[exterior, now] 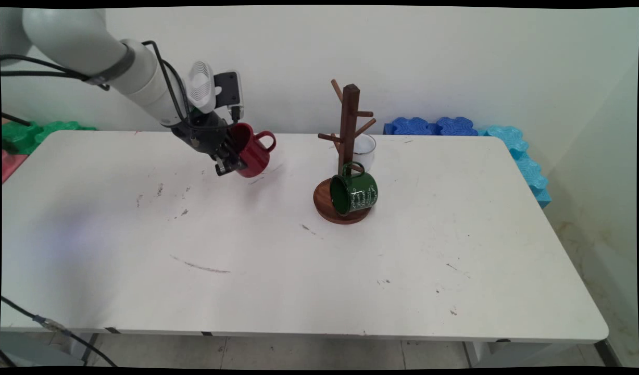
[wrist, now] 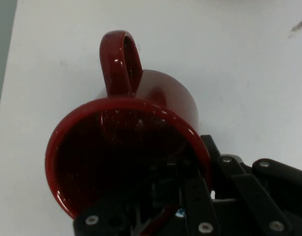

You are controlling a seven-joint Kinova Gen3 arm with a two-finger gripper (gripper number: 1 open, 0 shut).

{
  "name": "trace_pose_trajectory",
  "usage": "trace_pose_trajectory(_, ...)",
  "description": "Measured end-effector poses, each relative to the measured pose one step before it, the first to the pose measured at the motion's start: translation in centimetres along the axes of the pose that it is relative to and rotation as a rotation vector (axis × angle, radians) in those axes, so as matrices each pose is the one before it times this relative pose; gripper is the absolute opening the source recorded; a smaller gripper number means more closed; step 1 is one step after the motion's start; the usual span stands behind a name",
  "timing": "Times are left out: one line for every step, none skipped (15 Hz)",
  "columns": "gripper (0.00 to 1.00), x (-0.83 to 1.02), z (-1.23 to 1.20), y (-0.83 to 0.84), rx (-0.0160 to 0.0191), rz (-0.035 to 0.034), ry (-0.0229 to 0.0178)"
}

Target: Place the picked object on the table

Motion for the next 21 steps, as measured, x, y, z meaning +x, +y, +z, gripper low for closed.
trace_pose_trajectory(0.0,0.043,0.42,-0.289,-0.00535,0.01286,-0.00238)
trace_pose_trajectory(0.0,0.062,0.43,-0.264,-0.00626,0.01321,-0.00192)
trace_pose_trajectory(0.0,0.072,0.366,-0.199,-0.00581,0.01109,-0.00144)
trace_pose_trajectory(0.0,0.047,0.241,-0.13,-0.00367,0.00699,-0.0011)
trace_pose_trajectory(0.0,0.079,0.411,-0.219,-0.00714,0.01201,-0.0016)
trace_pose_trajectory(0.0,0.074,0.335,-0.173,-0.0061,0.01017,-0.00153)
trace_pose_trajectory(0.0,0.065,0.374,-0.19,-0.00727,0.01107,-0.00164)
trace_pose_trajectory(0.0,0.059,0.31,-0.165,-0.00596,0.00925,-0.00138)
trace_pose_trajectory(0.0,0.072,0.331,-0.199,-0.00613,0.01021,-0.00145)
trace_pose_trajectory(0.0,0.032,0.367,-0.154,-0.00599,0.009,-0.00193)
trace_pose_trajectory(0.0,0.028,0.287,-0.13,-0.00468,0.00674,-0.00147)
trace_pose_trajectory(0.0,0.019,0.175,-0.082,-0.00301,0.0041,-0.00087)
trace_pose_trajectory(0.0,0.023,0.269,-0.11,-0.00436,0.00595,-0.00153)
trace_pose_trajectory(0.0,0.016,0.173,-0.065,-0.00279,0.00364,-0.00106)
trace_pose_trajectory(0.0,0.016,0.252,-0.105,-0.00391,0.00506,-0.00162)
trace_pose_trajectory(0.0,0.018,0.262,-0.119,-0.00397,0.00545,-0.00176)
trace_pose_trajectory(0.0,-0.016,0.254,-0.122,-0.00347,0.00494,-0.00258)
trace_pose_trajectory(0.0,-0.035,0.256,-0.116,-0.00298,0.00513,-0.00313)
trace_pose_trajectory(0.0,-0.037,0.211,-0.085,-0.00242,0.00429,-0.00293)
trace_pose_trajectory(0.0,-0.067,0.226,-0.093,-0.00219,0.0051,-0.00354)
trace_pose_trajectory(0.0,-0.06,0.225,-0.085,-0.0022,0.00537,-0.00375)
